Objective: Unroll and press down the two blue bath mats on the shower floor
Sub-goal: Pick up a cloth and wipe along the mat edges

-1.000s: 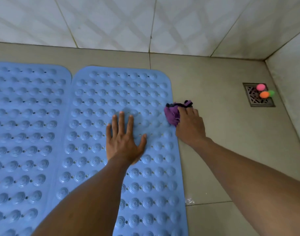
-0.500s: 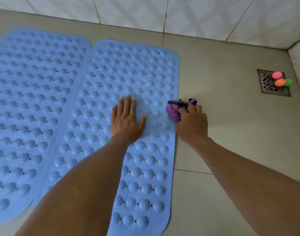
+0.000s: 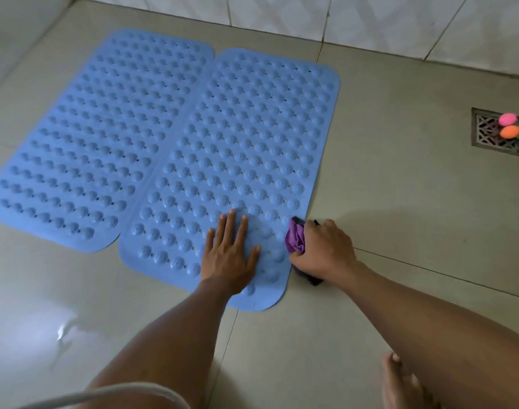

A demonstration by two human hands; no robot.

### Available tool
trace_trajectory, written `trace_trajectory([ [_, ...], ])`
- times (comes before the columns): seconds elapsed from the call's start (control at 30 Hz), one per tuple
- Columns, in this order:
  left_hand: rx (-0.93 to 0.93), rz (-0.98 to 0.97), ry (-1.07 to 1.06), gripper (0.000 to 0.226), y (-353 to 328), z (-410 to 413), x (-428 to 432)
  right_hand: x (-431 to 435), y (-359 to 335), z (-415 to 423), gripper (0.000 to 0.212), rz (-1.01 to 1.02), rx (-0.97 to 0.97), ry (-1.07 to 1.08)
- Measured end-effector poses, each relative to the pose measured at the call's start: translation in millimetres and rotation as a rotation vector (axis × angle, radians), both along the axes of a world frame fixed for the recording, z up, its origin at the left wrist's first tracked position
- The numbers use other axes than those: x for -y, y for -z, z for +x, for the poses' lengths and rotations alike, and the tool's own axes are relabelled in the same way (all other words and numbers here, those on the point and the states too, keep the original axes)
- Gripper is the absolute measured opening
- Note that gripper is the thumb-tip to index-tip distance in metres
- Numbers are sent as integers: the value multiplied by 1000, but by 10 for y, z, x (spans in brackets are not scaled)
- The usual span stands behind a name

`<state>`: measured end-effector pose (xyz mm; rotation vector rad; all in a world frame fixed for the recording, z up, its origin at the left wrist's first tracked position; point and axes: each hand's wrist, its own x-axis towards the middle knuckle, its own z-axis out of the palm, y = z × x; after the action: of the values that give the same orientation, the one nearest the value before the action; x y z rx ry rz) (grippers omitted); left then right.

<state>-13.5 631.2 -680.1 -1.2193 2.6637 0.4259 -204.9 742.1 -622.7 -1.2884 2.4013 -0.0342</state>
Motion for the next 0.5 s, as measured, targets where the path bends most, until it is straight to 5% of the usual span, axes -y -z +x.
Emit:
trace_trajectory([
  [0.2,39,80,-42,92,-159,13,-265,251,-232,-144,43,404,478,-57],
  [0.27,56,102,-40,85,-223,-40,-350,432,-251,-282,40,255,534,51],
  [0.37,-79,56,33,75,-294,-158,-550,682,-225,-484,33,-70,375,146],
  [0.5,-263,-6,413,66,-198,-350,-879,948,-69,-581,25,-244,275,140],
])
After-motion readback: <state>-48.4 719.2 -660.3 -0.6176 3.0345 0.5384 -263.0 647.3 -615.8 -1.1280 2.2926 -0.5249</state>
